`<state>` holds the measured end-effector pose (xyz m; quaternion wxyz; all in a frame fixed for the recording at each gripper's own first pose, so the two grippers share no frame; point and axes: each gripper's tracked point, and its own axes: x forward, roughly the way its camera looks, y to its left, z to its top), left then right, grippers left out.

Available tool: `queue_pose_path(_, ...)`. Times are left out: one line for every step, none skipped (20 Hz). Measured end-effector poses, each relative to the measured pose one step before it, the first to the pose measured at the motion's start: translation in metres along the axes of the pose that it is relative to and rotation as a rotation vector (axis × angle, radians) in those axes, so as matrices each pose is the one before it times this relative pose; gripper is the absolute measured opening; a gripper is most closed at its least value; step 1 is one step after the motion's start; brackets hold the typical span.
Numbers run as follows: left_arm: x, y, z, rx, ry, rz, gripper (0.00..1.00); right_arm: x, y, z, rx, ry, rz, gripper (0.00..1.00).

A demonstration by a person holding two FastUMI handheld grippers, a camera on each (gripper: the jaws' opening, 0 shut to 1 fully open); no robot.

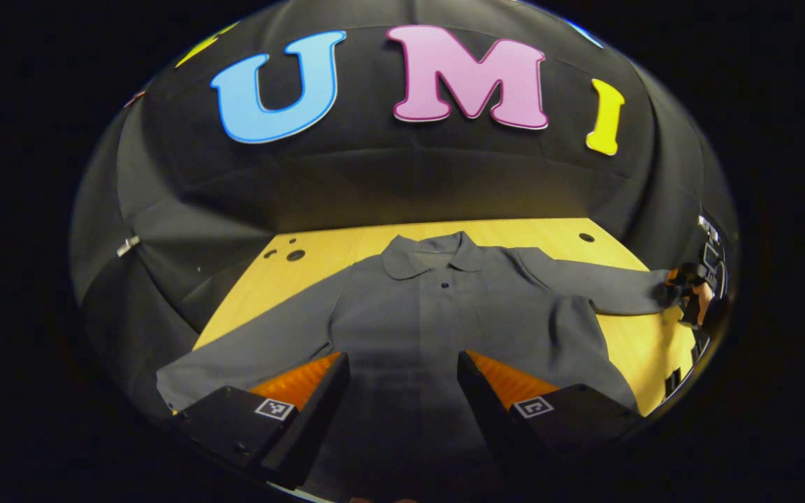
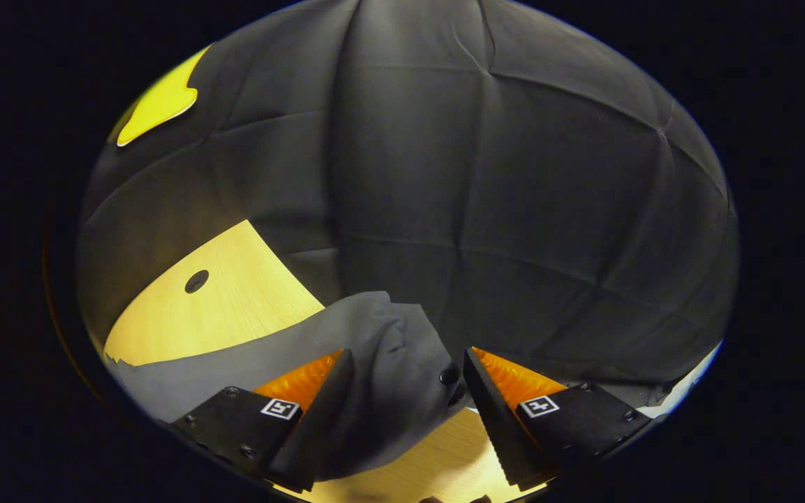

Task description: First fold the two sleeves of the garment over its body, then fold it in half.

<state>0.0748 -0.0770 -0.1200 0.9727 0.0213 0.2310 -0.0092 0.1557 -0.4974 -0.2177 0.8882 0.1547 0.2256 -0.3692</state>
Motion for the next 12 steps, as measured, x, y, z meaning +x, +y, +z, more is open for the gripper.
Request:
queue_pose_path(0.0005, 0.00068, -0.00059, -0.02045, 0.00706, 0.00357, 0.98, 0.00027, -0.00101, -0.00012, -0.02148, 0.00882, -0.0051, 0.98)
queue_pose_path(0.00026, 0.00051, 0.00099, -0.01212, 0.00296, 0.00175, 0.98, -0.00118, 0.0006, 0.00005, -0.02638, 0.00847, -0.00033, 0.99)
queue_pose_path(0.0003, -0.00098, 0.00033, -0.00395, 0.00015, -0.0004, 0.98, -0.00179, 0.00068, 0.00385, -0.01399, -0.00119, 0.00381, 0.98)
queue_pose_path(-0.0005, 0.00024, 0.00117, 0.00409, -0.00145, 0.00087, 0.98, -0.00025, -0.00011, 0.0045, -0.00227, -0.00988, -0.00368, 0.98)
queue_pose_path(-0.00047, -0.00007, 0.00004, 0.00593, -0.00301, -0.00026, 0.98, -0.00094, 0.0007, 0.00085, 0.00278, 0.00261, 0.00017, 0.92)
queue_pose_path(-0.00101, 0.00006, 0.00073, 0.00425, -0.00371, -0.00085, 0.98, -0.00084, -0.00049, -0.00123, 0.00193, 0.00939, -0.00387, 0.69)
queue_pose_path(-0.00056, 0.00033, 0.00006, 0.00167, -0.00298, 0.00041, 0.98, 0.00421, 0.00298, -0.00386, -0.00217, 0.00647, 0.00462, 0.46)
queue_pose_path(-0.00104, -0.00025, 0.0007, -0.00172, -0.00363, -0.0001, 0.98, 0.00043, -0.00186, 0.00111, -0.01592, -0.00105, -0.01405, 0.53)
queue_pose_path(-0.00121, 0.00144, -0.00147, -0.00341, -0.00127, 0.00449, 0.98, 0.00377, -0.00131, 0.00004, -0.01696, -0.00219, -0.00724, 0.31)
queue_pose_path(-0.00024, 0.00267, 0.00079, -0.00522, -0.0034, 0.00699, 0.98, -0.00026, 0.00357, 0.00078, -0.00628, -0.00022, 0.01417, 0.18)
queue_pose_path(-0.00037, -0.00217, -0.00112, -0.00822, -0.00095, -0.00166, 0.98, -0.00432, 0.00102, -0.00017, -0.00953, 0.00053, 0.01269, 0.05)
queue_pose_path(0.0002, 0.00029, -0.00142, -0.00688, 0.00204, -0.00138, 0.98, 0.00102, 0.00225, -0.00196, -0.00974, 0.01456, 0.01196, 0.1)
